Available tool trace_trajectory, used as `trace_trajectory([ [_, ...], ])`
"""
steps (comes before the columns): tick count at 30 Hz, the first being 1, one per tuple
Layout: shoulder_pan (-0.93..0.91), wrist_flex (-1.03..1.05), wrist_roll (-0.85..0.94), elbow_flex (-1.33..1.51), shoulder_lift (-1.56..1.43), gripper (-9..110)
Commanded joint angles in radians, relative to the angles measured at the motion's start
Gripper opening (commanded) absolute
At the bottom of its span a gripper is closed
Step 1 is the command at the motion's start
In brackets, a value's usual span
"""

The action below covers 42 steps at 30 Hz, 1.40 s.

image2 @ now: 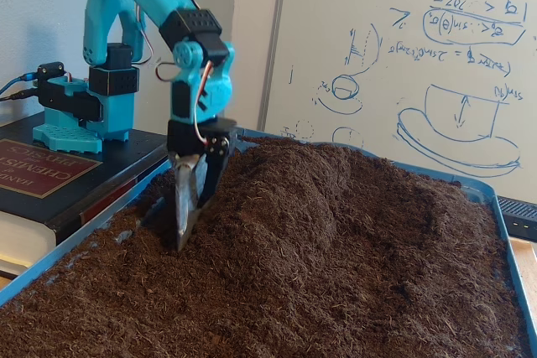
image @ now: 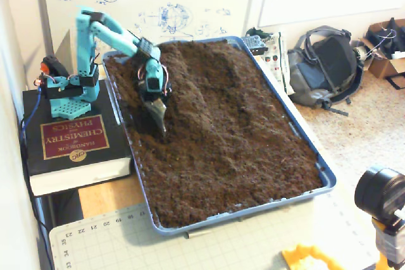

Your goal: Build a berm.

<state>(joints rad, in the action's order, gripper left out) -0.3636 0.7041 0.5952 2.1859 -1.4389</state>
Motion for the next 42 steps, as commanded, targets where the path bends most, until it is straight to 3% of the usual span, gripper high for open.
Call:
trace_trajectory([
  [1,0.023,-0.052,0.009,-0.029,0.023,0],
  [17,0.041,-0.04,-0.006,-0.141,0.02,0],
  [23,0.077,-0.031,-0.009,-0.12,-0.109,0],
  [33,0.097,0.181,-0.009,-0.067,-0.288,0],
  [42,0.15,0.224,-0.011,-0.075,-0.425,0],
])
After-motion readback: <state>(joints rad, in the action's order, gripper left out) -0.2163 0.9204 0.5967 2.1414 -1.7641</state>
